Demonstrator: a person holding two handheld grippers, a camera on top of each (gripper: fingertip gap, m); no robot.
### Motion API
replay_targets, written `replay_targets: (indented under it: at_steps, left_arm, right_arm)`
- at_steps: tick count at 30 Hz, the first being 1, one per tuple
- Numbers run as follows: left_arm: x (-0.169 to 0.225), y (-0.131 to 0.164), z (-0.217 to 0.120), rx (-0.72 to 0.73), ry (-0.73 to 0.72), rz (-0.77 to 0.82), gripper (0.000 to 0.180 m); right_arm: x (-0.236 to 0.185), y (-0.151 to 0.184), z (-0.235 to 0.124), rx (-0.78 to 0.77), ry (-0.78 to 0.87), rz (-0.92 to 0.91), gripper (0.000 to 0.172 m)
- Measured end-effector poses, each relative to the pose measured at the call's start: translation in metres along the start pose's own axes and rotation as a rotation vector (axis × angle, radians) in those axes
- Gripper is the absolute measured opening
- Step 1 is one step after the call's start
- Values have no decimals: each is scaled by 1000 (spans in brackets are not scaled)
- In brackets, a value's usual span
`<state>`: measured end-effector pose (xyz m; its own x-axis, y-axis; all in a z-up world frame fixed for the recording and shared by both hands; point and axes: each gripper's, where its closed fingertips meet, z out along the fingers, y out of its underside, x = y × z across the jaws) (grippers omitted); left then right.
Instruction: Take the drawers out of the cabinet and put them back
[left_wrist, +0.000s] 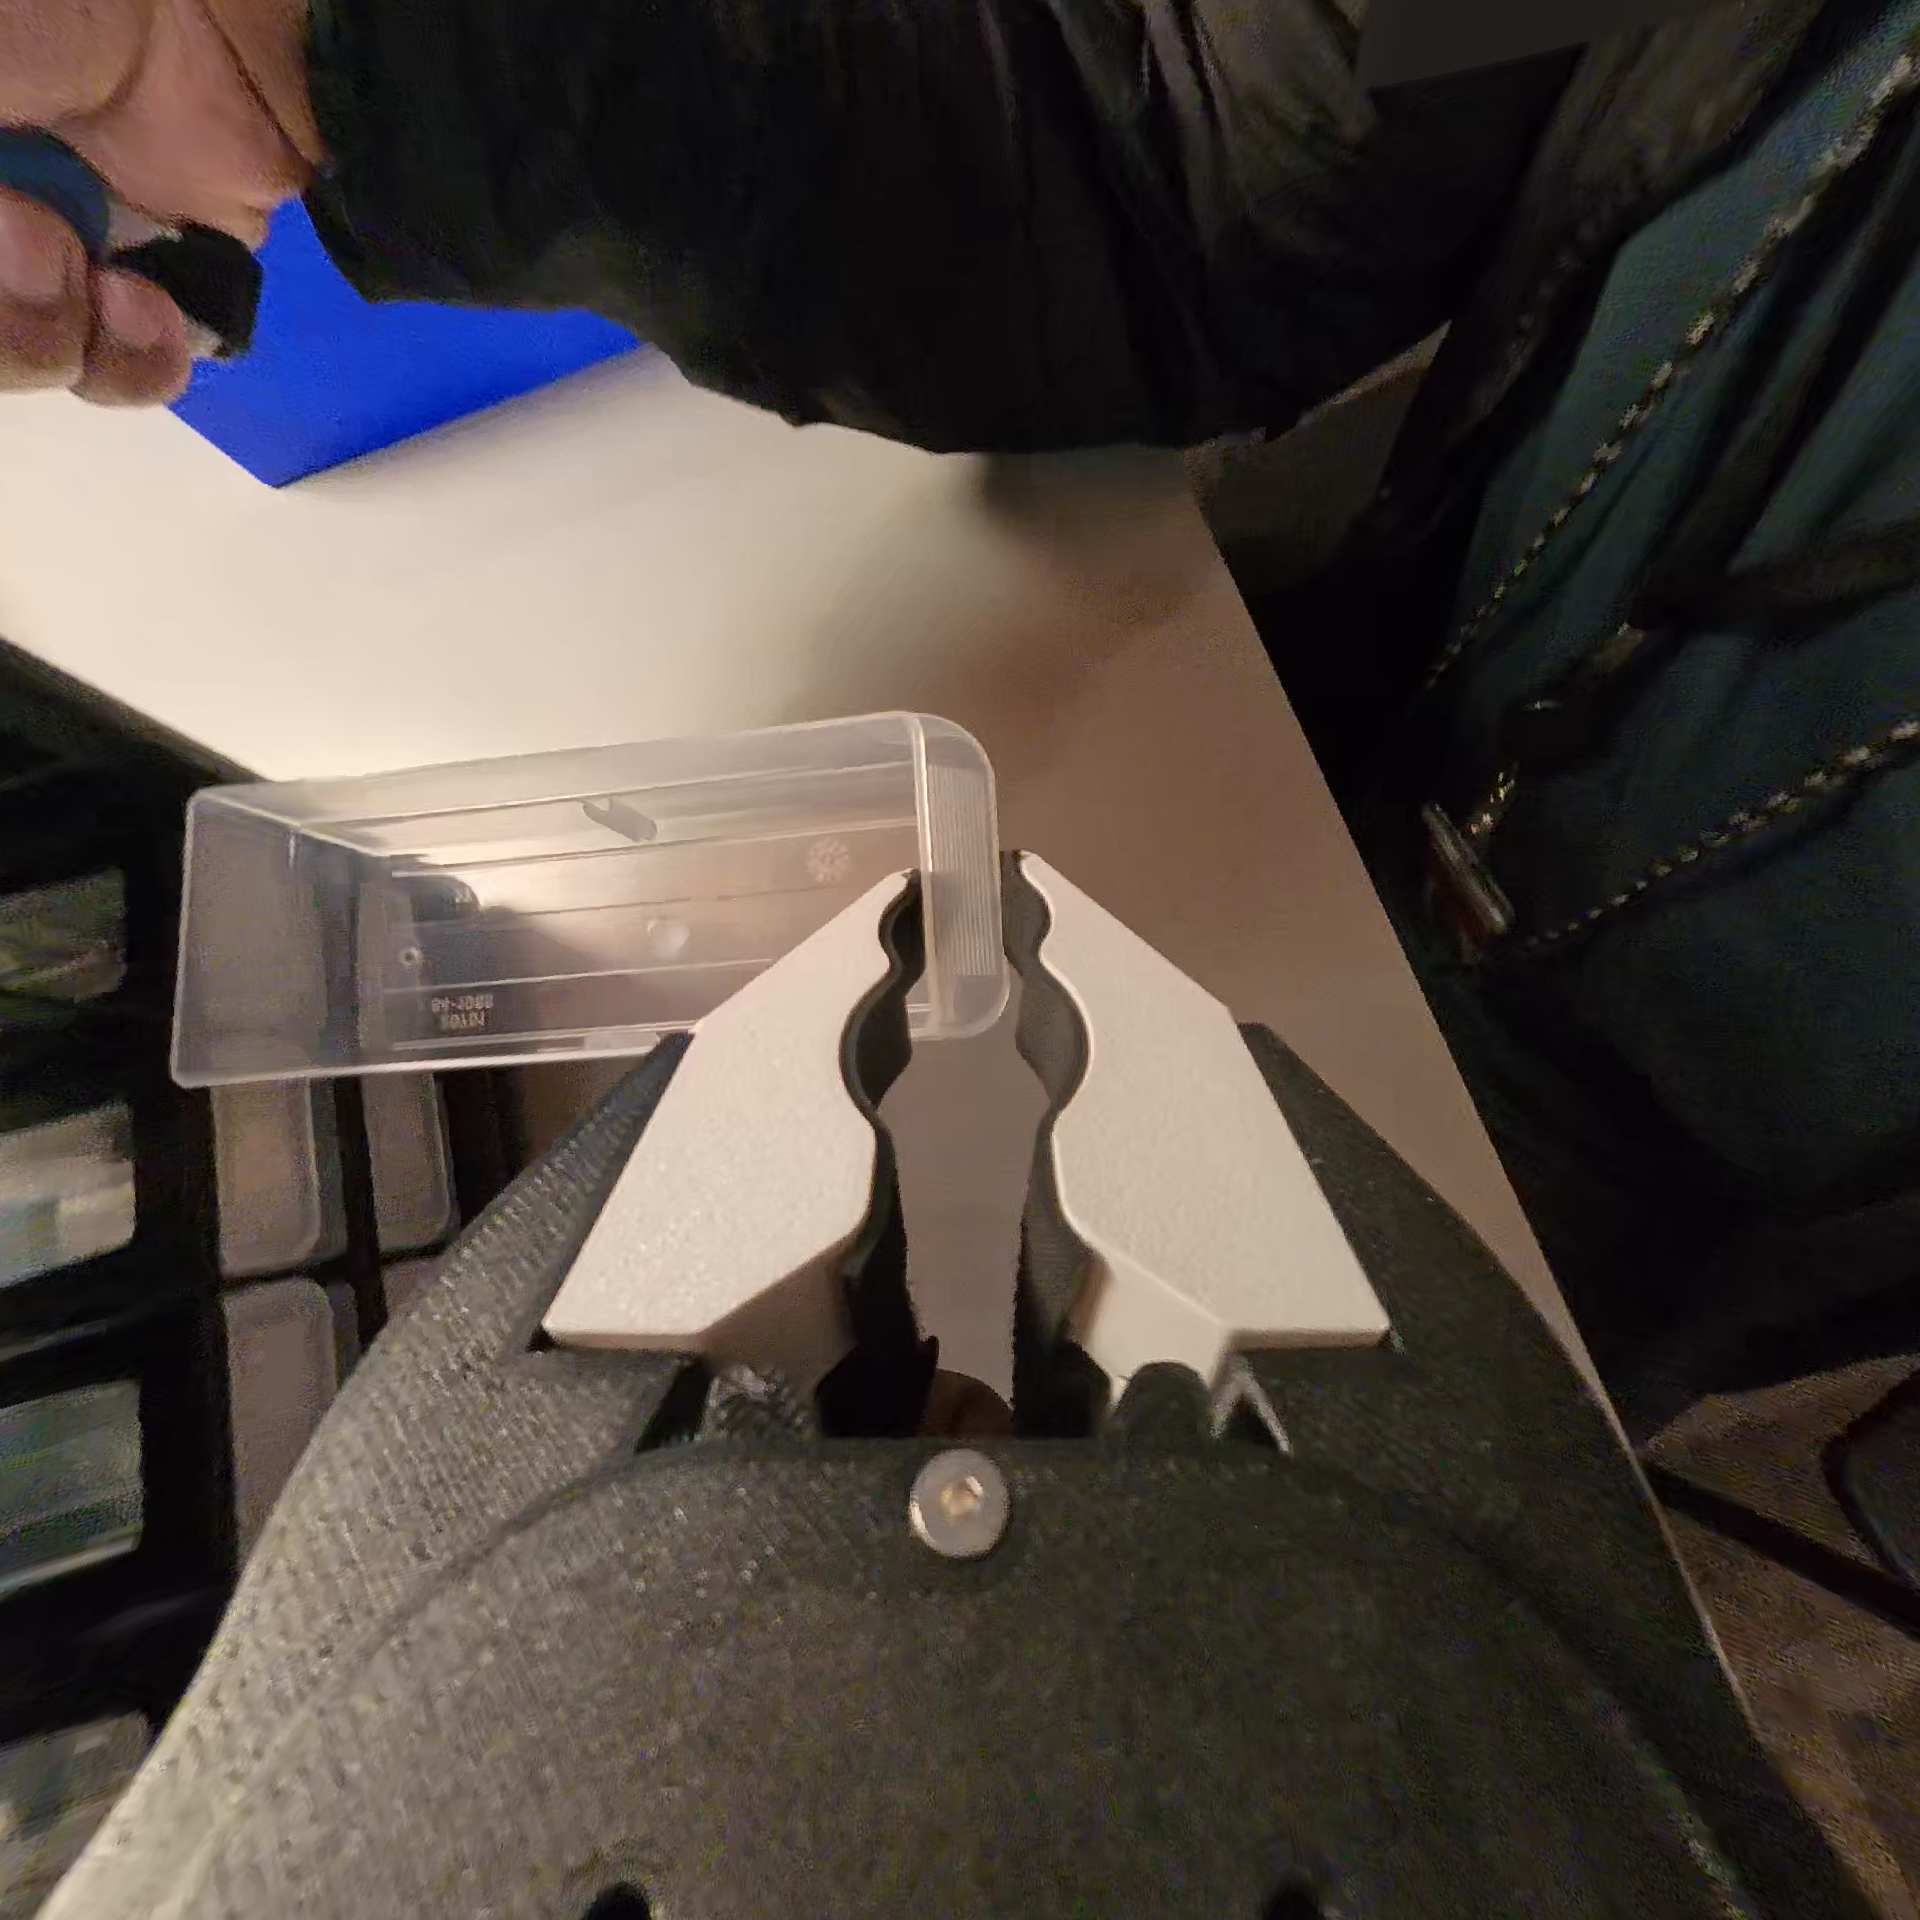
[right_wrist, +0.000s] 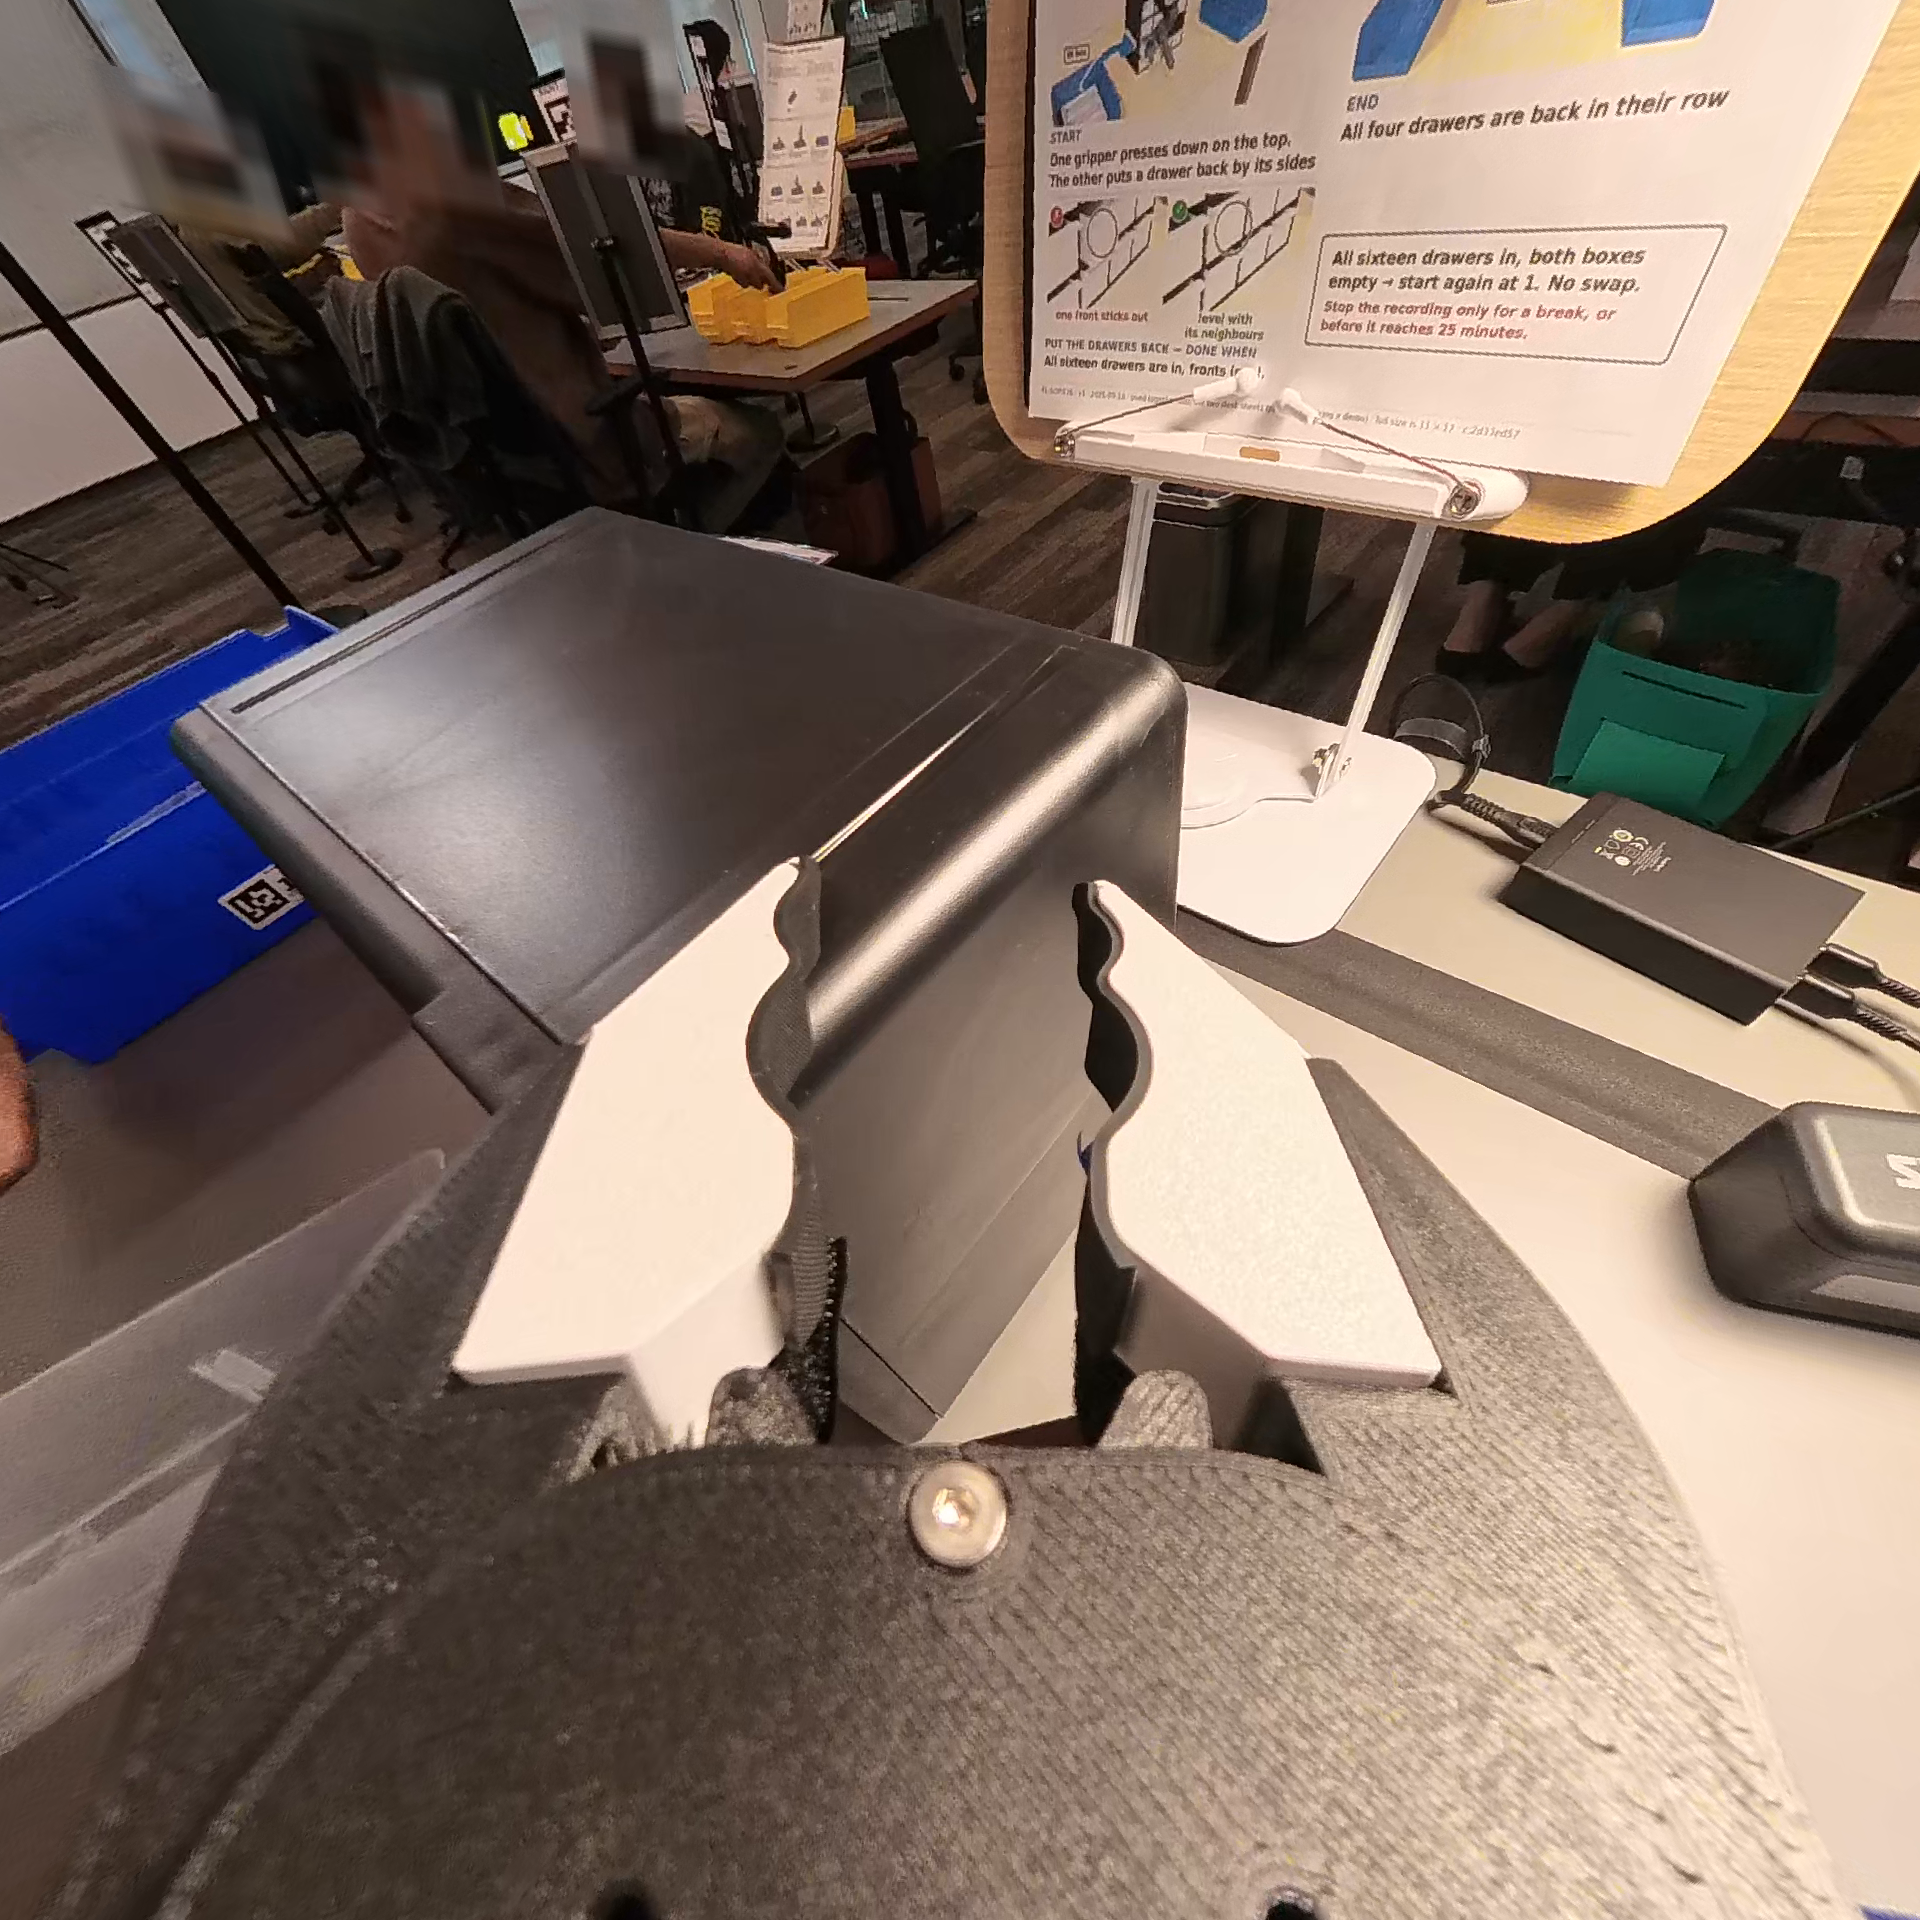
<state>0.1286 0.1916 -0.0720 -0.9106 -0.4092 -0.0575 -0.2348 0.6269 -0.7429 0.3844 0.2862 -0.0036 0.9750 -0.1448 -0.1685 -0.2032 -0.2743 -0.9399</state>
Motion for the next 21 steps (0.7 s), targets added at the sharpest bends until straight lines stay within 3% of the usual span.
replay_targets:
  at_steps: [6,13,21]
  left_arm:
    - [-34,-29,15,-54,19,-64,14]
    - [-54,-29,20,-70,22,-154,14]
    - [-79,-22,28,-129,-97,-110,15]
  right_arm:
    - [0,0,0,0,-1,1,53]
    - [-1,0,0,0,-9,4,52]
    - [-1,0,0,0,-8,3,51]
